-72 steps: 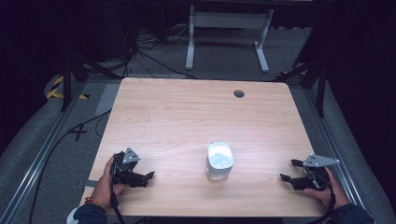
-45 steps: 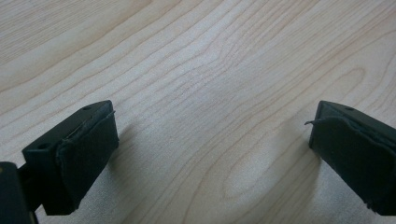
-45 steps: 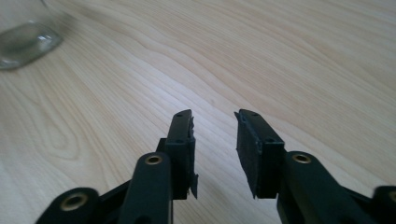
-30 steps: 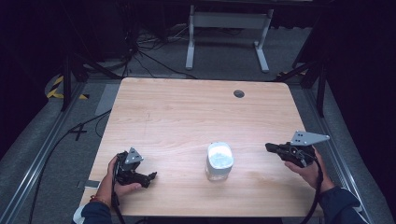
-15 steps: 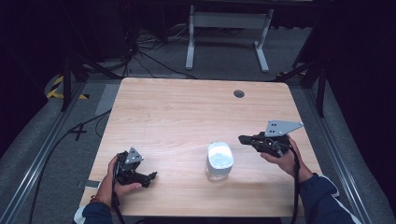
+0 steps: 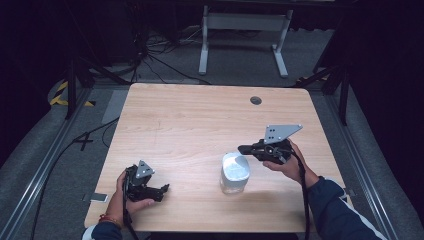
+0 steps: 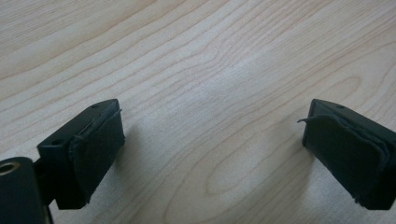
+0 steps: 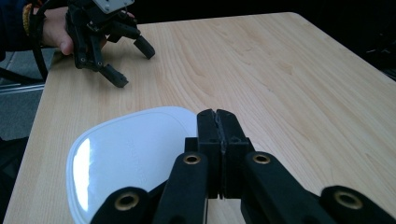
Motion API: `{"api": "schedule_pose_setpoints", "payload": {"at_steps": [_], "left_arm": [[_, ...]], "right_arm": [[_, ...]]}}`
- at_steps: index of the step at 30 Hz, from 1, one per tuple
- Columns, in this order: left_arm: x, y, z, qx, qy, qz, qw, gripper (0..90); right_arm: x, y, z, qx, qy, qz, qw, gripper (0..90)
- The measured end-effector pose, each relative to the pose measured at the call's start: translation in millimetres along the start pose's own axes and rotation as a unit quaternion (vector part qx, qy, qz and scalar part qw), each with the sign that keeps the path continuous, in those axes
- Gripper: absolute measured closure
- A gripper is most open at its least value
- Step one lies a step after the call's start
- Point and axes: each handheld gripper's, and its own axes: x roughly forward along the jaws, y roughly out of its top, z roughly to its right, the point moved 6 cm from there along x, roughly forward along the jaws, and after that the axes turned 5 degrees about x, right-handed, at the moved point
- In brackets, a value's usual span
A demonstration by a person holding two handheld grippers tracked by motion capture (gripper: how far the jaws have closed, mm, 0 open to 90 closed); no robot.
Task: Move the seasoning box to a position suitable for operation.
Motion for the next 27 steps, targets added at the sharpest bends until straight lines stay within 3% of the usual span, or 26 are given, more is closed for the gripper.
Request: {"api": "schedule_pose_setpoints", "payload": {"at_steps": [1, 10, 21, 22, 23, 25, 27], "left_arm": [[-0.8, 0.4, -1.4, 0.011, 0.005, -0.001, 0.9999, 6.7], [-0.7, 0.0, -0.4, 0.006, 0.005, 0.001, 1.0, 7.0], [-1.7, -0.1, -0.7, 0.012, 0.006, -0.001, 0.9999, 7.5], [-1.8, -0.5, 2.1, 0.0, 0.003, 0.002, 1.0, 8.7], [-2.1, -0.1, 1.2, 0.009, 0.003, 0.005, 0.9999, 10.3], [-3.9, 1.9, 4.5, -0.003, 0.006, 0.003, 1.0, 18.8], [-4.4, 4.9, 8.5, 0.002, -0.001, -0.001, 1.0, 27.3]], "right_arm": [[2.6, 0.3, -0.6, -0.003, 0.004, -0.003, 1.0, 89.7], [19.8, 3.0, -0.7, -0.016, 0.016, -0.017, 0.9996, 89.6], [25.4, 3.6, 0.1, -0.014, 0.017, -0.02, 0.9996, 89.7], [25.3, 3.6, 0.3, -0.014, 0.016, -0.019, 0.9996, 89.7], [25.2, 3.5, 0.9, -0.013, 0.013, -0.019, 0.9997, 89.7], [24.9, 3.2, 3.4, -0.01, 0.007, -0.019, 0.9997, 89.7], [25.4, 2.6, 4.5, -0.004, 0.009, -0.018, 0.9998, 89.7]]}}
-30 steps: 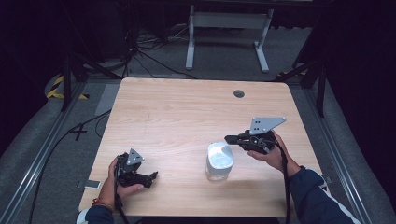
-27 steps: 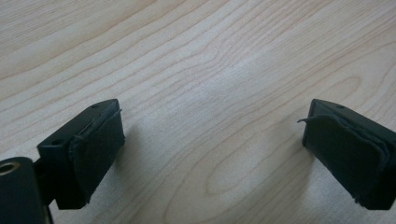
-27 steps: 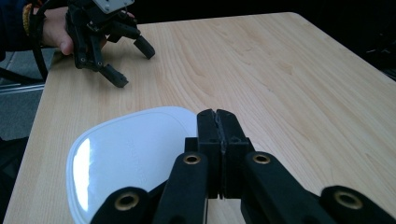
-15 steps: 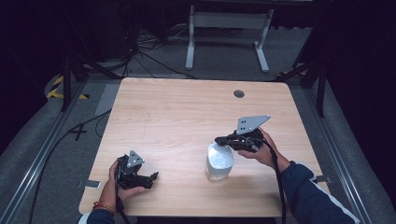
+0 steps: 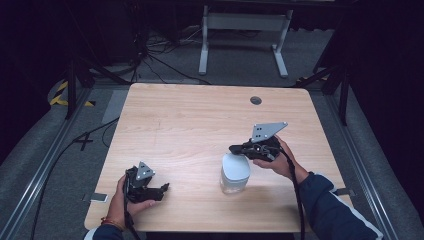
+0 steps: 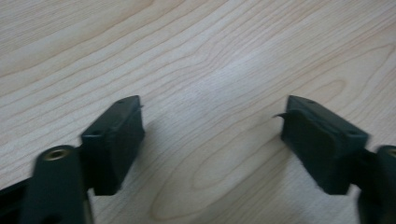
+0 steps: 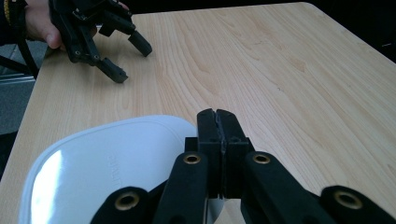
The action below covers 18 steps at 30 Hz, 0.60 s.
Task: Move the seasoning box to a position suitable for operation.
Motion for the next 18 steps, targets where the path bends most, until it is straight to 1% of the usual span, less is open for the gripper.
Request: {"api": "schedule_pose_setpoints", "payload": {"at_steps": [1, 2, 3, 4, 5, 6, 7, 8, 9, 10, 11, 12, 13, 14, 15, 16, 18], "left_arm": [[0.5, 3.8, 5.3, 0.006, -0.011, 0.007, 0.9999, 30.5], [0.3, 6.6, 8.6, 0.012, -0.014, 0.01, 0.9998, 31.8], [-0.9, 12.6, 13.3, 0.02, -0.014, 0.018, 0.9995, 33.1], [-1.4, 17.0, 17.0, 0.023, -0.017, 0.028, 0.9992, 37.0], [-3.2, 22.6, 22.2, 0.034, -0.025, 0.035, 0.9985, 41.7], [-5.0, 28.7, 28.6, 0.043, -0.031, 0.042, 0.9977, 43.7], [-6.4, 36.7, 37.4, 0.055, -0.039, 0.055, 0.9962, 45.7], [-7.3, 41.4, 42.8, 0.066, -0.048, 0.061, 0.9948, 49.3], [-8.4, 47.5, 49.6, 0.074, -0.054, 0.068, 0.9934, 50.7], [-9.5, 53.3, 55.4, 0.088, -0.059, 0.071, 0.9918, 55.3], [-10.8, 60.1, 64.4, 0.099, -0.073, 0.077, 0.9894, 60.1], [-12.0, 65.4, 70.4, 0.113, -0.081, 0.082, 0.9869, 62.8], [-13.4, 70.3, 76.6, 0.119, -0.085, 0.084, 0.9856, 68.0], [-13.9, 74.4, 80.7, 0.124, -0.088, 0.092, 0.9841, 72.6], [-15.4, 80.8, 87.2, 0.131, -0.094, 0.103, 0.9816, 76.5], [-16.3, 84.3, 91.0, 0.135, -0.1, 0.107, 0.9801, 81.1], [-16.9, 92.4, 102.3, 0.148, -0.112, 0.118, 0.9756, 84.7]], "right_arm": [[0.2, -0.2, 0.3, 0.001, -0.001, 0.0, 1.0, 89.7], [0.4, -0.5, 1.1, -0.001, -0.005, -0.002, 1.0, 89.7], [0.4, -0.7, 1.3, -0.002, -0.008, -0.002, 1.0, 89.7], [0.7, -0.9, 1.4, -0.005, -0.008, 0.0, 1.0, 89.7], [0.6, -1.0, 1.5, -0.005, -0.008, 0.0, 1.0, 89.7], [0.6, -1.1, 2.0, -0.005, -0.01, 0.0, 0.9999, 89.7], [0.6, -1.3, 2.3, -0.004, -0.01, 0.001, 0.9999, 89.7], [0.8, -1.4, 2.6, -0.003, -0.01, 0.002, 0.9999, 89.7], [1.0, -1.5, 2.9, -0.002, -0.01, 0.003, 0.9999, 89.7], [1.1, -1.6, 3.0, -0.002, -0.01, 0.003, 0.9999, 89.7], [1.2, -1.6, 3.1, -0.002, -0.01, 0.004, 0.9999, 89.7], [1.2, -1.7, 3.2, -0.001, -0.01, 0.005, 0.9999, 89.7], [1.1, -1.8, 3.3, -0.001, -0.01, 0.005, 0.9999, 89.7], [1.0, -1.8, 3.2, -0.001, -0.01, 0.005, 0.9999, 89.7], [1.0, -1.9, 3.2, -0.002, -0.01, 0.005, 0.9999, 89.7], [1.1, -1.9, 3.3, -0.001, -0.01, 0.005, 0.9999, 89.7], [1.1, -2.0, 3.3, 0.0, -0.008, 0.005, 1.0, 89.7]]}}
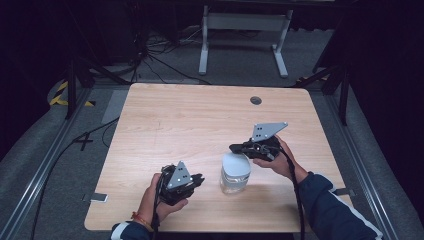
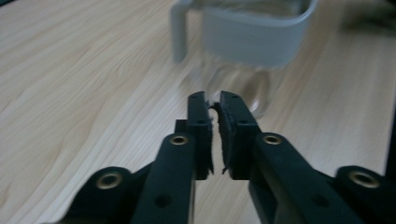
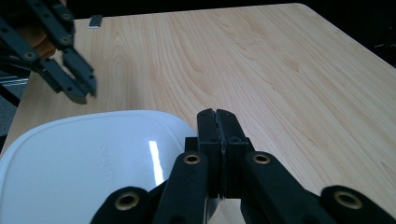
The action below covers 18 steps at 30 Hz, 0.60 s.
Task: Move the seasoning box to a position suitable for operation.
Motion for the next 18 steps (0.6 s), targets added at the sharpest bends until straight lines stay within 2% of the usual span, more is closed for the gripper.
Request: {"api": "schedule_pose_setpoints", "payload": {"at_steps": [2, 6, 9, 14, 18], "left_arm": [[4.6, 9.9, 6.2, 0.015, -0.006, 0.0, 0.9999, 87.0], [12.8, 25.1, 13.4, 0.022, -0.021, 0.015, 0.9994, 88.4], [18.7, 34.9, 15.0, 0.028, -0.023, 0.023, 0.9991, 88.5], [24.1, 39.8, 11.9, 0.018, -0.019, 0.027, 0.9993, 87.5], [25.8, 41.5, 12.8, 0.019, -0.018, 0.031, 0.9992, 85.8]], "right_arm": [[-0.1, -0.3, 0.4, 0.002, 0.004, 0.001, 1.0, 89.7], [0.2, -1.2, 2.3, 0.007, 0.003, 0.001, 1.0, 89.7], [0.4, -1.3, 2.1, 0.006, -0.001, 0.0, 1.0, 89.8], [0.8, -1.4, 0.6, 0.0, -0.001, -0.003, 1.0, 89.7], [3.9, -3.4, -0.5, -0.006, -0.004, -0.009, 0.9999, 89.8]]}}
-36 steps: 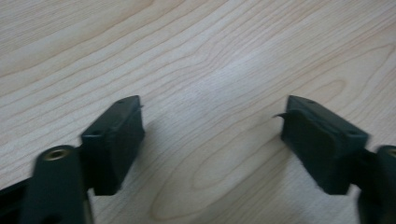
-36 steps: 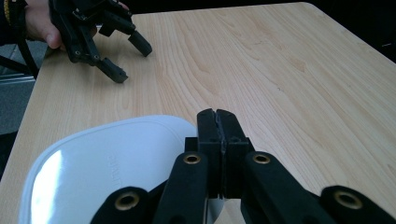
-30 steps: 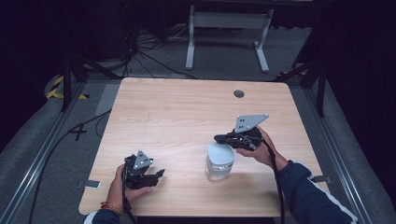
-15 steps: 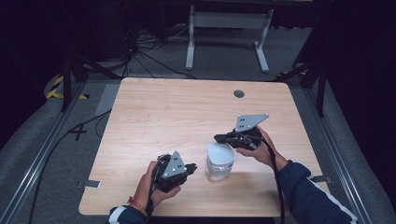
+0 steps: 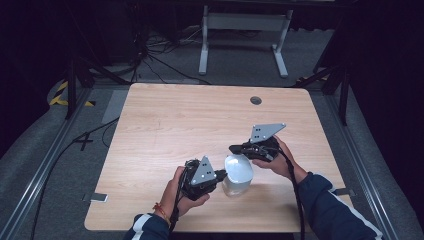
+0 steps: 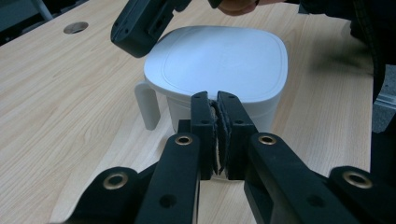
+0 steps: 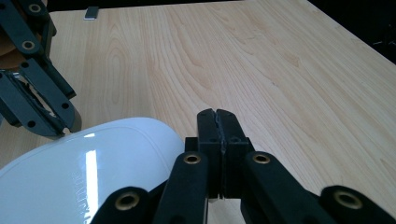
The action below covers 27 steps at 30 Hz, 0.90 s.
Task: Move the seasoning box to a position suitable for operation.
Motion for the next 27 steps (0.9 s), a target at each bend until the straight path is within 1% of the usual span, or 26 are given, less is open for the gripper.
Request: {"api": "schedule_pose_setpoints", "payload": {"at_steps": [2, 3, 4, 6, 8, 9, 11, 12, 13, 16, 18, 19, 24, 27], "left_arm": [[-1.4, -0.4, -0.8, 0.005, 0.003, -0.005, 1.0, 85.9], [-1.8, -0.7, -0.7, 0.0, 0.001, -0.004, 1.0, 86.1], [-2.6, -1.6, -1.4, 0.0, 0.003, -0.004, 1.0, 86.2], [-4.5, -2.6, -1.7, 0.0, 0.0, -0.004, 1.0, 86.3], [-6.0, -2.7, -0.6, 0.001, -0.002, -0.006, 1.0, 87.1], [-6.4, -2.5, -0.2, 0.004, -0.002, -0.003, 1.0, 87.3], [-5.8, -3.0, 2.0, 0.003, -0.005, -0.007, 1.0, 87.6], [-5.4, -3.4, 2.0, 0.009, -0.005, -0.009, 0.9999, 87.7], [-4.9, -3.6, 2.6, 0.009, -0.006, -0.011, 0.9999, 87.7], [-3.7, -3.6, 4.2, 0.009, -0.01, -0.013, 0.9998, 87.8], [-3.6, -3.6, 5.3, 0.014, -0.012, -0.016, 0.9997, 87.8], [-3.1, -3.5, 5.5, 0.015, -0.012, -0.014, 0.9997, 87.8], [-2.3, -2.7, 6.8, 0.011, -0.015, -0.013, 0.9997, 87.0], [-2.7, -1.0, 7.0, 0.015, -0.015, -0.012, 0.9997, 87.0]], "right_arm": [[0.0, 0.0, -0.3, -0.004, -0.001, -0.004, 1.0, 89.8], [-0.7, 0.5, -0.1, -0.004, -0.001, -0.001, 1.0, 89.7], [-2.8, 1.6, 0.0, 0.0, 0.0, 0.004, 1.0, 89.7], [-8.1, 4.2, 0.2, 0.0, 0.003, 0.013, 0.9999, 89.7], [-11.5, 5.6, -1.6, -0.001, 0.009, 0.017, 0.9998, 89.7], [-12.4, 5.8, -3.0, -0.004, 0.012, 0.017, 0.9998, 89.7], [-13.9, 6.7, -6.2, -0.01, 0.018, 0.017, 0.9996, 89.7], [-14.8, 7.2, -7.4, -0.01, 0.022, 0.018, 0.9995, 89.8], [-15.1, 7.4, -8.7, -0.01, 0.028, 0.017, 0.9994, 89.8], [-13.0, 5.4, -11.0, -0.017, 0.032, 0.006, 0.9993, 89.7], [-10.9, 3.4, -10.8, -0.02, 0.028, -0.002, 0.9994, 89.8], [-10.6, 3.4, -10.5, -0.018, 0.032, -0.001, 0.9993, 89.8], [-9.8, 3.3, -9.2, -0.013, 0.031, 0.002, 0.9994, 89.8], [-7.9, 2.4, -6.0, -0.008, 0.021, 0.002, 0.9997, 89.9]]}}
